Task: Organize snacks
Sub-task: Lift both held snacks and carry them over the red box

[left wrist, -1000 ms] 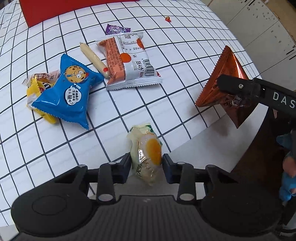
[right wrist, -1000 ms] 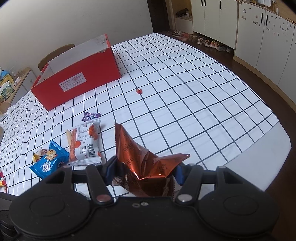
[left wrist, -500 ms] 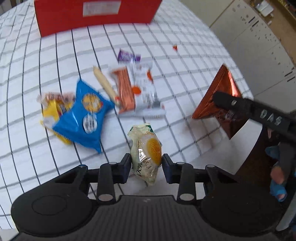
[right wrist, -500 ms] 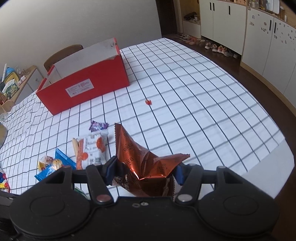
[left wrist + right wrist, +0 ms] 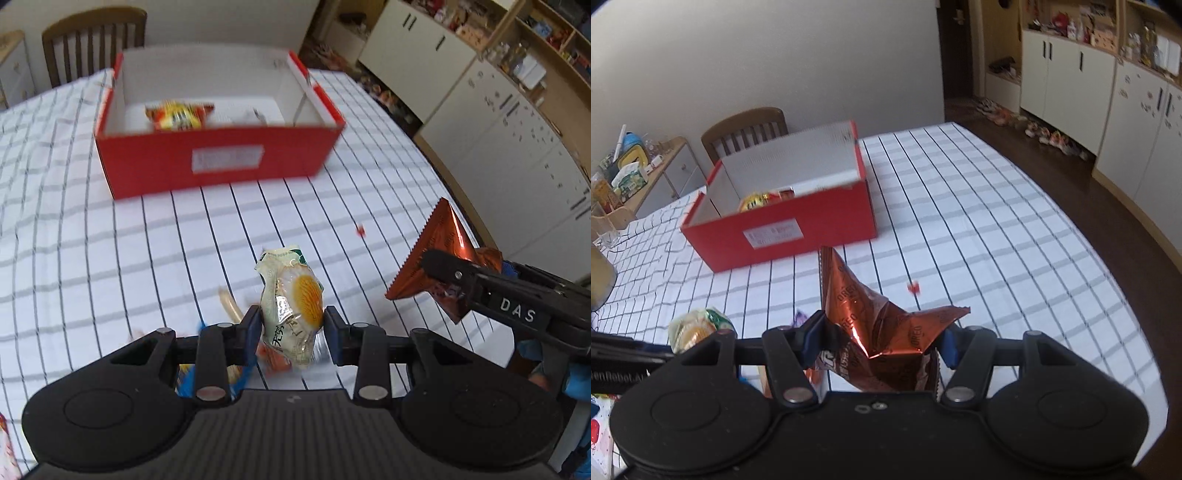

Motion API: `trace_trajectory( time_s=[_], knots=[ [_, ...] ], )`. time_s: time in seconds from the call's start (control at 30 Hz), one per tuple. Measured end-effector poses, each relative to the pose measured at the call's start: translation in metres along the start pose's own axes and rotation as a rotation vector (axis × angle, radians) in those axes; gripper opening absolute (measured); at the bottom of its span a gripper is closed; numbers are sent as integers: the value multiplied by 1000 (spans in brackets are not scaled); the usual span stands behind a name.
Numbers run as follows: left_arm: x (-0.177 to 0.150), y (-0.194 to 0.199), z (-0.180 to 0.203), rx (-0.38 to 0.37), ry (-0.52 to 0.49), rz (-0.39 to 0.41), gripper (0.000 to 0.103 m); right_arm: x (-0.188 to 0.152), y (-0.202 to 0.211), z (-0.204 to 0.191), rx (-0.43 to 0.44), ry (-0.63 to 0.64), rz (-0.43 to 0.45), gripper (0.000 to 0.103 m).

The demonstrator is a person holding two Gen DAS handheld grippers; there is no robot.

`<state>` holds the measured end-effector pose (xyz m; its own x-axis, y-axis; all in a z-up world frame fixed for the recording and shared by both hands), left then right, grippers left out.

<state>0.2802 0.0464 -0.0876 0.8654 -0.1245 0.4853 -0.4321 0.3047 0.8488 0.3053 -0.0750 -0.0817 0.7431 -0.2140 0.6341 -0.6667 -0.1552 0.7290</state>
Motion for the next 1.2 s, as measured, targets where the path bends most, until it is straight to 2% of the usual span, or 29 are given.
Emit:
trace_trajectory(
  time_s=[0.4,0.73,0.93,1.2],
  knots=[
    [66,13,-34,97,3,94,35,70,-13,-38,60,124,64,59],
    [117,3,-62,159,20,128,35,119,-41,-78,101,201,90,59],
    [150,-6,-81,204,20,141,36,137,-65,-99,121,251,90,59],
    [192,-27,-115,296,42,145,36,142,-112,-118,116,303,36,59]
  ],
)
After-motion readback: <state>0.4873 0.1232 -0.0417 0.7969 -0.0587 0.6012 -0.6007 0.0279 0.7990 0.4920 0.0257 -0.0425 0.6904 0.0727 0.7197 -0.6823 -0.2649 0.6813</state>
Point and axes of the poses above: each gripper's, at about its wrist camera, not at the fingertips, and y roughly against the way its jaws point, z to its right, x to its top, the point moved 7 cm from there along -y, roughly the way its jaws point, and after that the axes turned 8 degrees about -y, right-handed, at the moved point
